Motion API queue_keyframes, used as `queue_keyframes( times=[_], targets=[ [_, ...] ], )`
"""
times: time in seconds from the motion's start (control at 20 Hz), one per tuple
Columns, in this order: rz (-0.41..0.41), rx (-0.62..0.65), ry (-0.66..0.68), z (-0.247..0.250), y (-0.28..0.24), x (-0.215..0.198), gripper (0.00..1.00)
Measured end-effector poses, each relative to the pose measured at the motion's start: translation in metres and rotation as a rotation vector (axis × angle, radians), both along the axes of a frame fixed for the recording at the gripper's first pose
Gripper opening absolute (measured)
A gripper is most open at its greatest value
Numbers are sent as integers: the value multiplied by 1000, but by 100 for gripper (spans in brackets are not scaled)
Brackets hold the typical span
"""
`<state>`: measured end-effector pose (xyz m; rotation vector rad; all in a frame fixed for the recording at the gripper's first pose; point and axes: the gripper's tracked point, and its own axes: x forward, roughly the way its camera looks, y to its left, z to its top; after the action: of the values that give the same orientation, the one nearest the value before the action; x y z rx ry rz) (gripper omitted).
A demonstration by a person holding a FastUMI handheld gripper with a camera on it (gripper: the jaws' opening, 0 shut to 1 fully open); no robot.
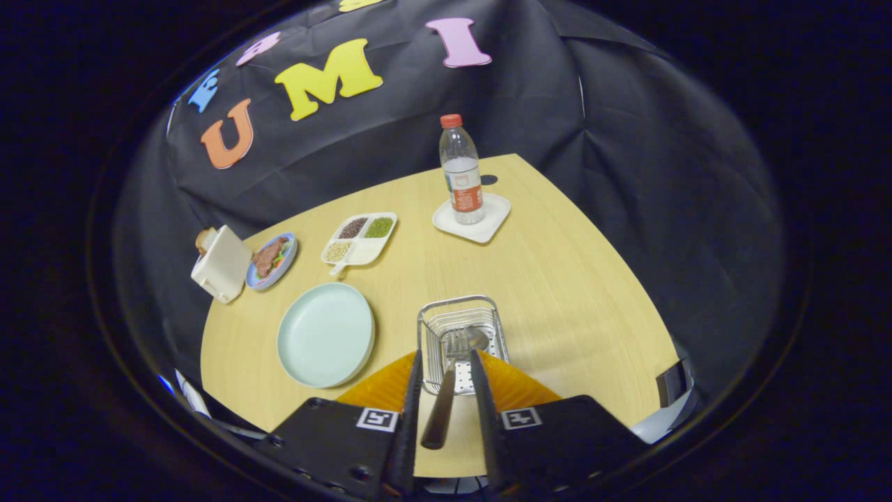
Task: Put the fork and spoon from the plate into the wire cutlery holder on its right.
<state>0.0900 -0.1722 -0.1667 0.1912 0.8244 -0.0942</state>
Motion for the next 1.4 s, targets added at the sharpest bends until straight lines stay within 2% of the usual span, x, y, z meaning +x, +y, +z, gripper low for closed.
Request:
queue_keyframes(
  times=[0.15,0.35,0.7,0.8,1.1,1.4],
  targets=[
    [17,-16,-63,15,10,1,62],
    [14,-68,-184,49,24,-6,78],
    [41,-183,-439,119,81,-45,82],
    [53,-200,-503,136,103,-61,91],
    [78,-263,-724,178,162,-119,93],
    [102,-224,-744,169,199,-145,94]
  ],
)
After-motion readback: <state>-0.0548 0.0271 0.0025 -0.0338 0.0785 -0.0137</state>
